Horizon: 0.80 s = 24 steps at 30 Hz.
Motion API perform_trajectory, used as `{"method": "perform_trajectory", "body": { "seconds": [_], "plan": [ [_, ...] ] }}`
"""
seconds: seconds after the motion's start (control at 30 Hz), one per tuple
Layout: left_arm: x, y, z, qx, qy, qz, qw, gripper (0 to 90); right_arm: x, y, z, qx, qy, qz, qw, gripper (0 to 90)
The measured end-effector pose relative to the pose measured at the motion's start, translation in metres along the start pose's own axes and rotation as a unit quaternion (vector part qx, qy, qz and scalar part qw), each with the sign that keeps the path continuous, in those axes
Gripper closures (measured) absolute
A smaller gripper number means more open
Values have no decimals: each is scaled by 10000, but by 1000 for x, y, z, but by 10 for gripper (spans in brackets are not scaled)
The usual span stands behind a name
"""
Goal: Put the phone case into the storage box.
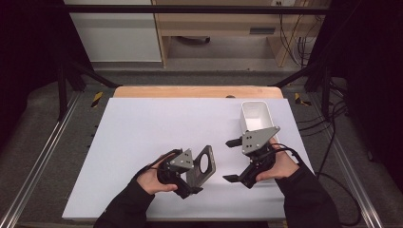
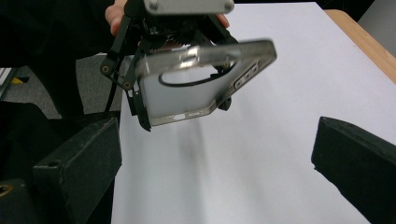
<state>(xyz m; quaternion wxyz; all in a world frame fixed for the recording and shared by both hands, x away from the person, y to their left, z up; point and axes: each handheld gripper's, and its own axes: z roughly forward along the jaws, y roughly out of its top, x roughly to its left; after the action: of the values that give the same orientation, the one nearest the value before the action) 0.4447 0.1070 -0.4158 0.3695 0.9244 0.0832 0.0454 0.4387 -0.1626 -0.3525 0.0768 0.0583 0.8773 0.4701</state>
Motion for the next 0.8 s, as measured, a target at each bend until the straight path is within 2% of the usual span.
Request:
{"method": "perform_trajectory", "body": {
  "seconds": [0.3, 0.7, 0.8],
  "plan": [
    [1, -6, -6, -488, -5, -155, 9987, 115, 0, -13, 3, -222, 8, 188, 9996, 24],
    [1, -8, -8, -868, -115, -259, 9958, 115, 0, -18, 6, -524, 61, 315, 9981, 20],
    [0, -7, -10, -932, -93, -218, 9954, 115, 0, -18, 7, -590, 86, 330, 9977, 20]
  ]
}}
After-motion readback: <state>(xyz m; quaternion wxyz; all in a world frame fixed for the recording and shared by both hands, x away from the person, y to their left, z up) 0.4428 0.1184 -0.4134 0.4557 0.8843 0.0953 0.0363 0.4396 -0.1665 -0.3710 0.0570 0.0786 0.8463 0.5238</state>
